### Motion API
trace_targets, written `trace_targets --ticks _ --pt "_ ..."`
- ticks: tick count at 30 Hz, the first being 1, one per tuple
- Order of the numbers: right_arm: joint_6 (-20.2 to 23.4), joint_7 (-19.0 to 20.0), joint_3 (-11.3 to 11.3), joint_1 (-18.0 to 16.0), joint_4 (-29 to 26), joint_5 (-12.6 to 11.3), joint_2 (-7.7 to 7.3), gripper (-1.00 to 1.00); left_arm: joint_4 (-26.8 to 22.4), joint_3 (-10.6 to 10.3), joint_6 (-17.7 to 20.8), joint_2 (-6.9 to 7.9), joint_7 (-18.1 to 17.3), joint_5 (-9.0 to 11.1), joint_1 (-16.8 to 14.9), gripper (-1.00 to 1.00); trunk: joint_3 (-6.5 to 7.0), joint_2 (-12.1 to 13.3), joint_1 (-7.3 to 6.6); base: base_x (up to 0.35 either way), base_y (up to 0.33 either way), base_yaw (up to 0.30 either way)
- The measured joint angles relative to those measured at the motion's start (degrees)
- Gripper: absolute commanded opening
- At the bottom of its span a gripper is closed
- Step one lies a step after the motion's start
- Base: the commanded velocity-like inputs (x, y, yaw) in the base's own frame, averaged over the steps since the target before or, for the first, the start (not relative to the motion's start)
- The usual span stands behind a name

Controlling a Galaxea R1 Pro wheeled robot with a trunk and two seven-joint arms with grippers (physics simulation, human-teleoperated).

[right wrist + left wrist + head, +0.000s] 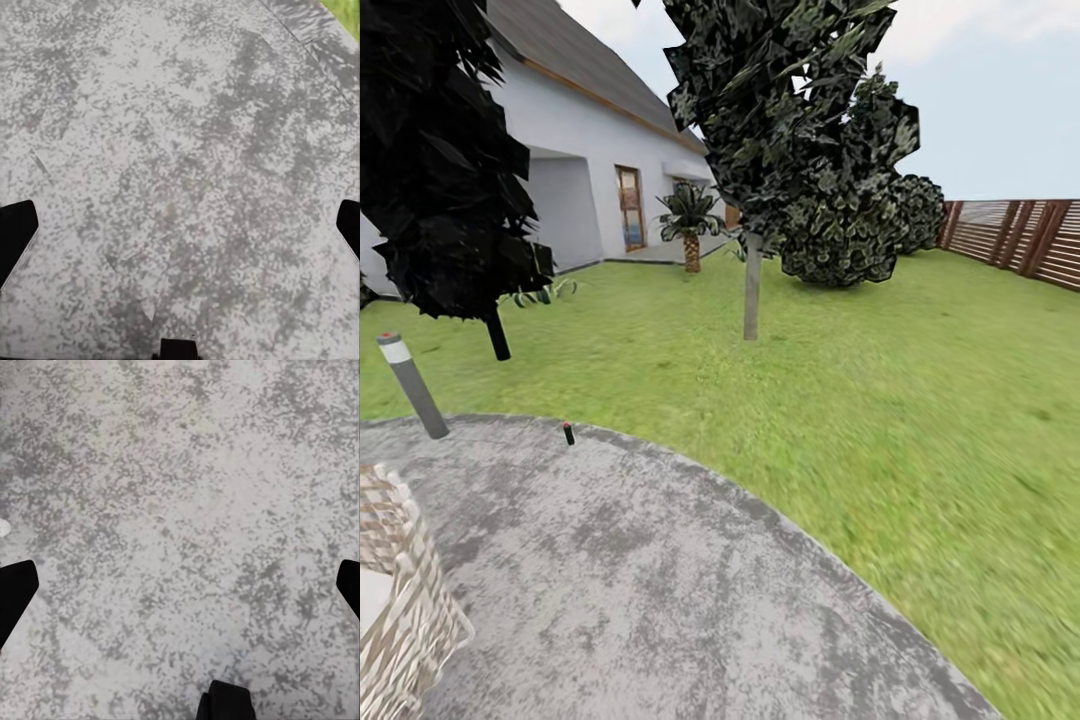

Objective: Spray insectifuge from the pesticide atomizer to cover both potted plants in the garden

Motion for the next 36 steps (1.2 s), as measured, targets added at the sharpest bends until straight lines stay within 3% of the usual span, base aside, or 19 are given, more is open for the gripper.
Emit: trace_targets --ticks 36 --pt "0.1 0.1 0.5 0.0 -0.1 0.1 0.01 1.00 0.0 0.0 0.0 0.00 0.0 0.0 0.0 1.00 -0.29 0.0 0.00 0.339 0.000 0.035"
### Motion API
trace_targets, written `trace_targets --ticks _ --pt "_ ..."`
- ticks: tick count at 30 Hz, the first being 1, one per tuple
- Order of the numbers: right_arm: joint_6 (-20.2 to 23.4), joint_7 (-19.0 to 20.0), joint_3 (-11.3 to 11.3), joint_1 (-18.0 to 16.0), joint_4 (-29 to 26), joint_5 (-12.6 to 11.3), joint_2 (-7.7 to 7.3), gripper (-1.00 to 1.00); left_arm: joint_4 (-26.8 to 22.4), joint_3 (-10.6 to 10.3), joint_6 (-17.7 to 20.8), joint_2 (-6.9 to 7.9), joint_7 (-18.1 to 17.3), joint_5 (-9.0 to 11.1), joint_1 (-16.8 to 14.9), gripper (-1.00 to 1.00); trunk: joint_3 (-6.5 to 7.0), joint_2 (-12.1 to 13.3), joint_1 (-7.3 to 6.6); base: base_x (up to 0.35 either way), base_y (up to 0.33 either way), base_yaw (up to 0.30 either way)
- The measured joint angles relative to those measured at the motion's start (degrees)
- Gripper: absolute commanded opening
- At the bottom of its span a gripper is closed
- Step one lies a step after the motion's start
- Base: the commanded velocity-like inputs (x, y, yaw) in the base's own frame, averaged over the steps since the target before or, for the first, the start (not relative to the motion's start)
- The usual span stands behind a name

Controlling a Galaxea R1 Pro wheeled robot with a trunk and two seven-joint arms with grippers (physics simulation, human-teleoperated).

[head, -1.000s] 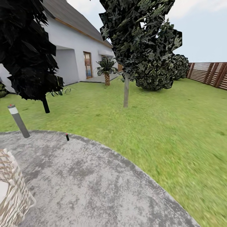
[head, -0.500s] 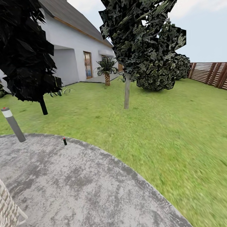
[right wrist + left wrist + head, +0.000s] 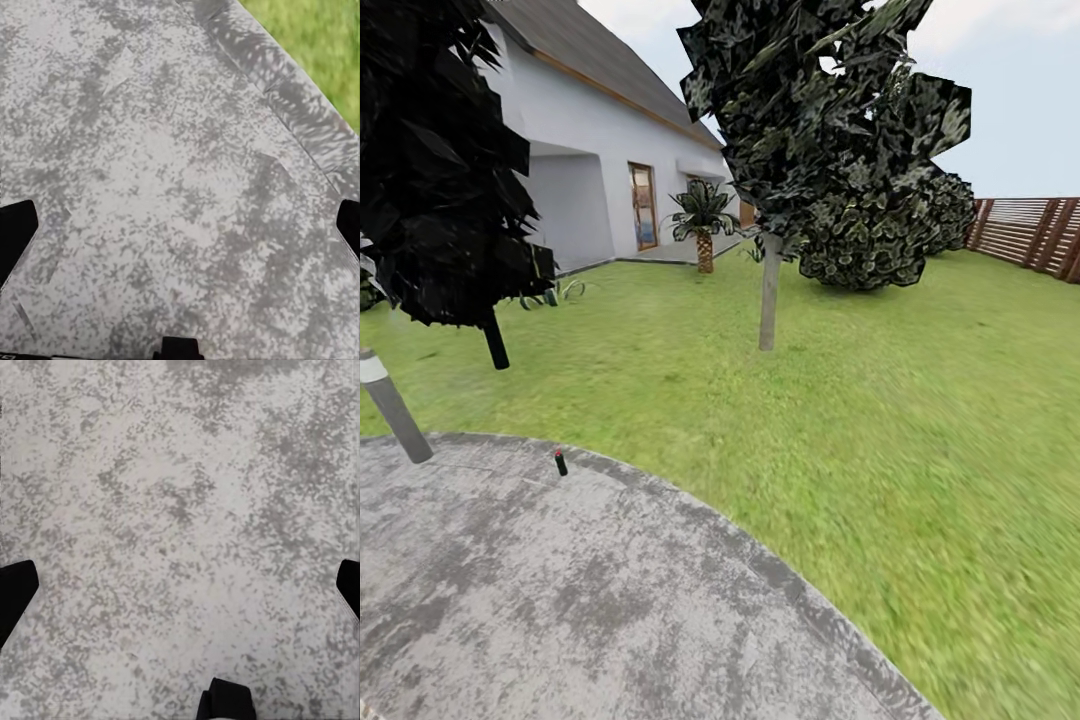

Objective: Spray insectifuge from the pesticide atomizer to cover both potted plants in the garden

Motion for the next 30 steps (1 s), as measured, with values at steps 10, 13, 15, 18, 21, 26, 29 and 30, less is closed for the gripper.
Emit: trace_targets --ticks 10,13,15,18,21,26,29,30 --pt "0.0 0.0 0.0 0.0 0.0 0.0 0.00 1.00 0.0 0.0 0.0 0.00 0.0 0.0 0.0 1.00 0.00 0.0 0.00 0.339 0.000 0.268" --pt "0.0 0.0 0.0 0.0 0.0 0.0 0.00 1.00 0.0 0.0 0.0 0.00 0.0 0.0 0.0 1.00 0.00 0.0 0.00 0.339 0.000 0.277" --pt "0.0 0.0 0.0 0.0 0.0 0.0 0.00 1.00 0.0 0.0 0.0 0.00 0.0 0.0 0.0 1.00 0.00 0.0 0.00 0.339 0.000 0.277" --pt "0.0 0.0 0.0 0.0 0.0 0.0 0.00 1.00 0.0 0.0 0.0 0.00 0.0 0.0 0.0 1.00 0.00 0.0 0.00 0.339 0.000 0.277" --pt "0.0 0.0 0.0 0.0 0.0 0.0 0.00 1.00 0.0 0.0 0.0 0.00 0.0 0.0 0.1 1.00 0.00 0.0 0.00 0.339 0.000 0.277" --pt "-0.1 0.0 0.0 0.0 0.0 0.0 0.00 1.00 0.0 0.0 0.0 0.00 0.0 0.0 0.1 1.00 0.00 0.0 0.00 0.339 0.000 0.277" --pt "-0.1 -0.1 0.0 0.0 0.0 0.0 0.00 1.00 0.0 0.0 0.0 0.00 0.0 0.0 0.0 1.00 0.00 0.0 0.00 0.339 0.000 0.277" --pt "-0.1 0.0 0.0 0.0 0.0 0.0 0.00 1.00 0.0 0.0 0.0 0.00 0.0 0.0 0.1 1.00 0.01 0.0 0.00 0.339 0.000 0.278"
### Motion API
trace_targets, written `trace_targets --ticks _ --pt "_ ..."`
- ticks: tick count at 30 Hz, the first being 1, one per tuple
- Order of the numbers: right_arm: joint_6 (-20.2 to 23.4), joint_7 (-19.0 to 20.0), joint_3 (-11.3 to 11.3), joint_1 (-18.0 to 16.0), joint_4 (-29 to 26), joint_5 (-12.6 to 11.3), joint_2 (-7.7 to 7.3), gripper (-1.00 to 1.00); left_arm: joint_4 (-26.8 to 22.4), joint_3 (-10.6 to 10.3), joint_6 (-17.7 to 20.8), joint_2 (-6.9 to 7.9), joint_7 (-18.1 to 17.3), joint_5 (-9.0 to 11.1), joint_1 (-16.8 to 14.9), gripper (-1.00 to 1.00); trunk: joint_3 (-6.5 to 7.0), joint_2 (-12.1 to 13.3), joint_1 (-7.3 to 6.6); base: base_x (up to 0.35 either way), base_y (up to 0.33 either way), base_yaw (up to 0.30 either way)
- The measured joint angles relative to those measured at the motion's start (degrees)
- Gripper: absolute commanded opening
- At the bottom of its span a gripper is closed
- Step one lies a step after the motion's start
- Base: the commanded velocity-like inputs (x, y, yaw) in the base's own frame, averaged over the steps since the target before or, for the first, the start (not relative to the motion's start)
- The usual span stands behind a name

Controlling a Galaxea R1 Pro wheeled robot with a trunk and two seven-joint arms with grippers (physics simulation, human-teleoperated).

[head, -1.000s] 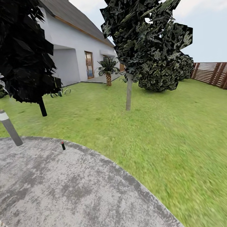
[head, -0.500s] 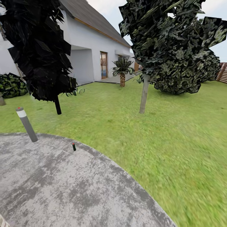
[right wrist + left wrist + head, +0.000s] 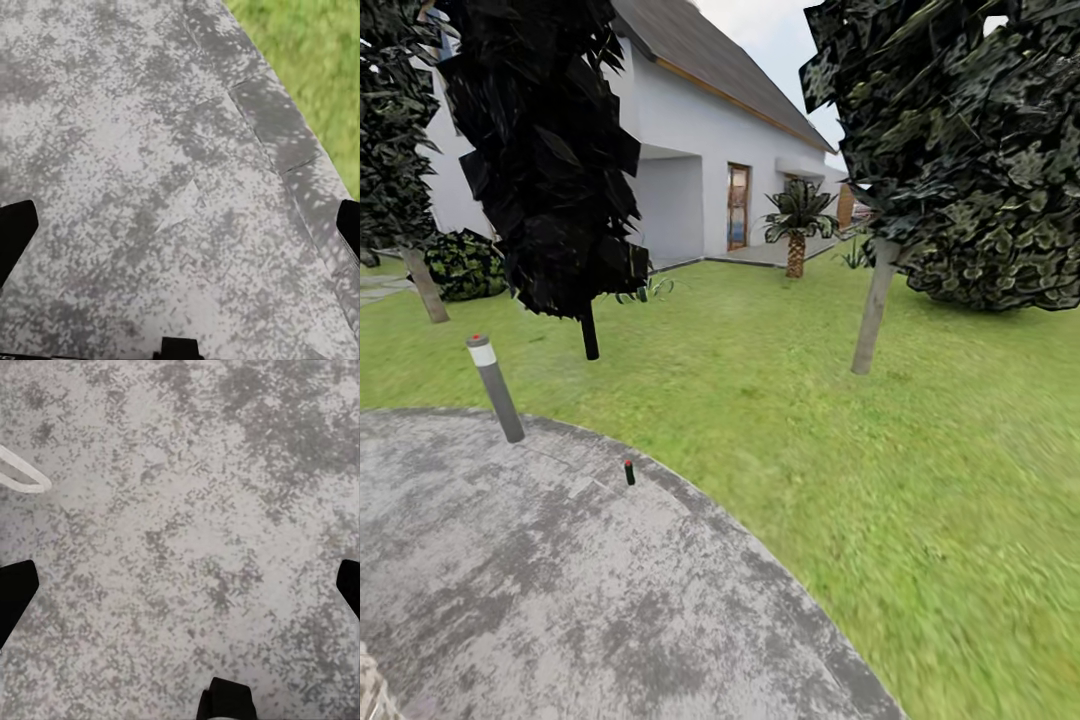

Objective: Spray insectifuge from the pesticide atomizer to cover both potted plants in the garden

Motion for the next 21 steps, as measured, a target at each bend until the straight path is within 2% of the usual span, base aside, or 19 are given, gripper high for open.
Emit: trace_targets --ticks 6,21 --pt "0.0 0.0 0.0 0.0 -0.1 0.0 0.00 1.00 0.0 0.0 0.0 0.00 0.0 0.0 0.0 1.00 0.08 0.0 0.00 0.339 0.000 0.193" --pt "0.0 0.0 -0.4 0.0 -0.3 -0.1 -0.01 1.00 0.0 0.1 0.0 0.00 0.0 0.0 0.0 1.00 0.16 0.0 0.00 0.339 0.000 0.009"
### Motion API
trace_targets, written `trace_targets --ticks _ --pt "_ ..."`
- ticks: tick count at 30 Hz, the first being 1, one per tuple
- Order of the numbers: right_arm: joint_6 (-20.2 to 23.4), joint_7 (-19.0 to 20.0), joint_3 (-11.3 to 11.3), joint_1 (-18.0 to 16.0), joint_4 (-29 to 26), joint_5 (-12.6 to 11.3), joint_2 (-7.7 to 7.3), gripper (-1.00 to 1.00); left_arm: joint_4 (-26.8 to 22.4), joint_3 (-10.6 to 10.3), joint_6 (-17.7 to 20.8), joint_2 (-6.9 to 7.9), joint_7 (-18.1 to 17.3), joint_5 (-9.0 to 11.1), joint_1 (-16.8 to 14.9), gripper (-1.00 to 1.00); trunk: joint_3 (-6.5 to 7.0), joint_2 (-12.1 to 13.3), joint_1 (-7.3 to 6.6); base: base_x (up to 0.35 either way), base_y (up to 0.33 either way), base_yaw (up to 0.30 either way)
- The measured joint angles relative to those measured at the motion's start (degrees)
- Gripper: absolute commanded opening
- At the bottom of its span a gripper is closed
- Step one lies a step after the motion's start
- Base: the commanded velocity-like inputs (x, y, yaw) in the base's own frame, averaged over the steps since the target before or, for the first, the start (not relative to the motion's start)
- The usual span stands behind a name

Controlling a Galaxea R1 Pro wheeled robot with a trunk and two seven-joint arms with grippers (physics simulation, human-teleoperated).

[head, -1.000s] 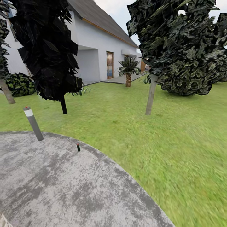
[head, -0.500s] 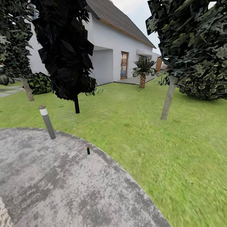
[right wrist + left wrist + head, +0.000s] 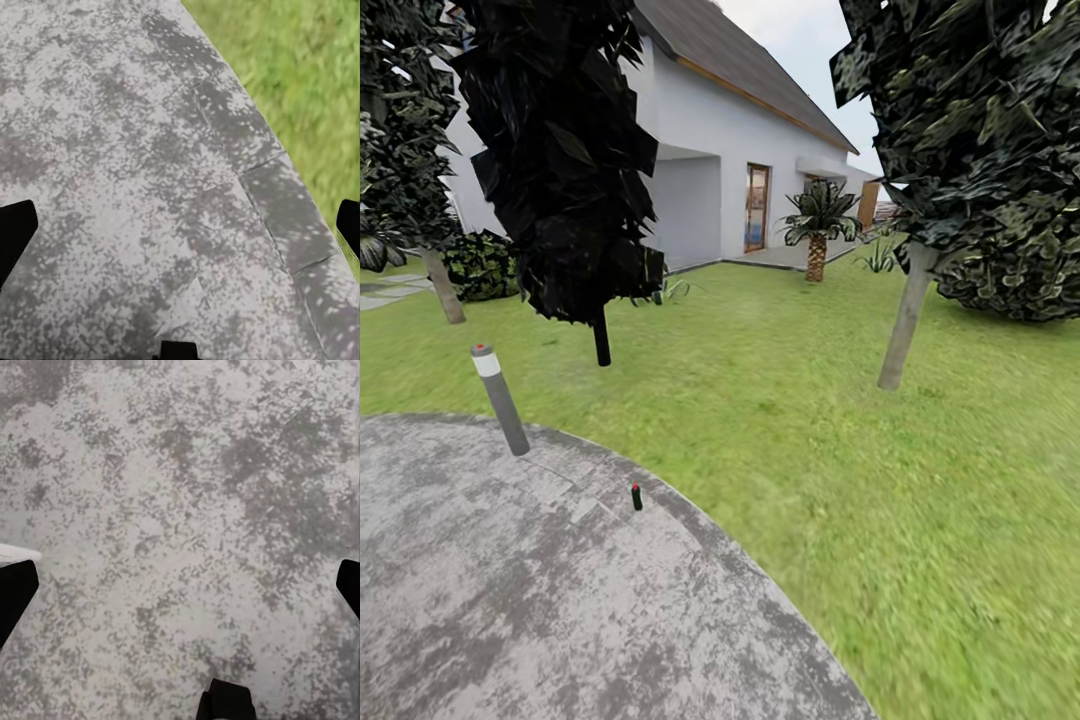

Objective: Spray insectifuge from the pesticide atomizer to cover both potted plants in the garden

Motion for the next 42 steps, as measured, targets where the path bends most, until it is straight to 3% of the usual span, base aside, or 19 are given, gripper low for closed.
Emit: trace_targets --ticks 26,42 --pt "0.0 0.0 0.0 0.0 0.1 0.0 -0.02 1.00 0.0 -0.1 0.0 0.00 0.0 0.0 0.0 1.00 0.00 0.0 0.00 0.339 -0.004 0.024" --pt "0.0 -0.1 0.0 0.0 0.0 0.1 -0.53 1.00 0.0 -0.1 0.0 0.00 0.0 0.0 0.0 1.00 0.00 0.0 0.01 0.296 -0.190 0.004"
